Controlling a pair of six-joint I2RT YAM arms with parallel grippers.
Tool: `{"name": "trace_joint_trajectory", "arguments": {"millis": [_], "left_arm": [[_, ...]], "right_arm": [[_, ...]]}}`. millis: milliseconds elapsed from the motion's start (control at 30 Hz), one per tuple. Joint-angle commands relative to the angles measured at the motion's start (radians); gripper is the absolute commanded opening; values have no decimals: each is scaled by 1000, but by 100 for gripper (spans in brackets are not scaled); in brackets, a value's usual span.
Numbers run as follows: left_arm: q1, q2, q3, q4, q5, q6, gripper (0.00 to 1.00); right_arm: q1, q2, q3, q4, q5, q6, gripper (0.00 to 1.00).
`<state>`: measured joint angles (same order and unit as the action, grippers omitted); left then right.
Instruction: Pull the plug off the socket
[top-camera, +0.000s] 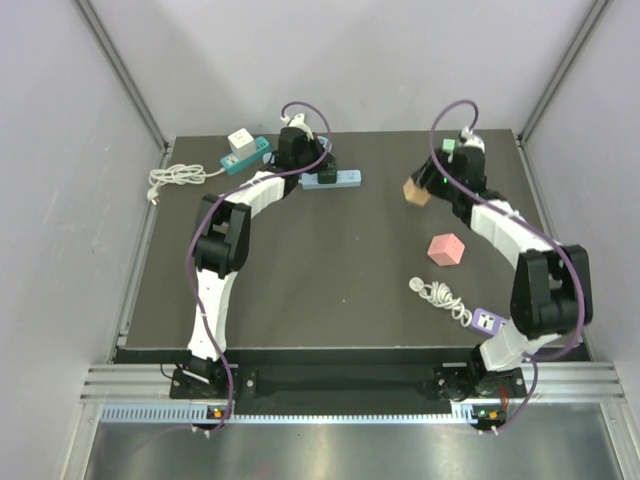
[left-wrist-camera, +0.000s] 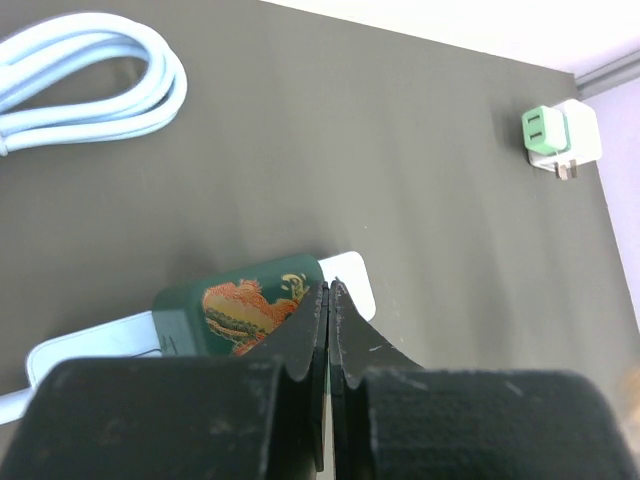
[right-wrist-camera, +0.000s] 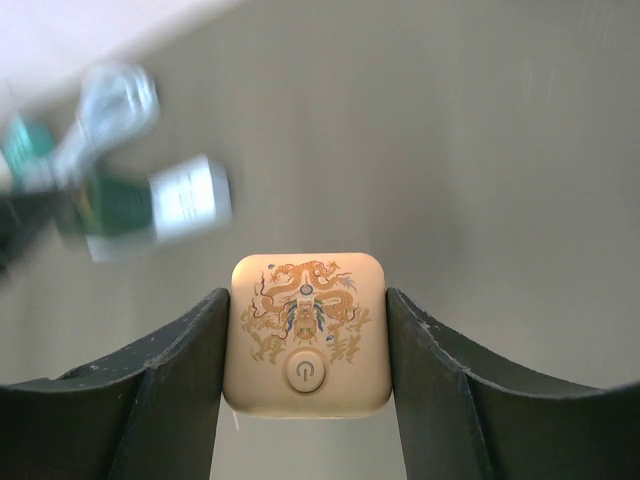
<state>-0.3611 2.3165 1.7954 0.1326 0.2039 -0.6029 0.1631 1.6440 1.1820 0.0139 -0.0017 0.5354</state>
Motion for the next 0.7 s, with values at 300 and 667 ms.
{"name": "trace_joint_trajectory", "arguments": {"millis": [300,667], "left_arm": [[-13,96,-108,-271,77,29,0],[-13,74,-125,-239,103,32,0]], "right_arm": [[18,-115,-281,61,-259,-20,0],[24,16,-297,176,-278,-38,2]]}}
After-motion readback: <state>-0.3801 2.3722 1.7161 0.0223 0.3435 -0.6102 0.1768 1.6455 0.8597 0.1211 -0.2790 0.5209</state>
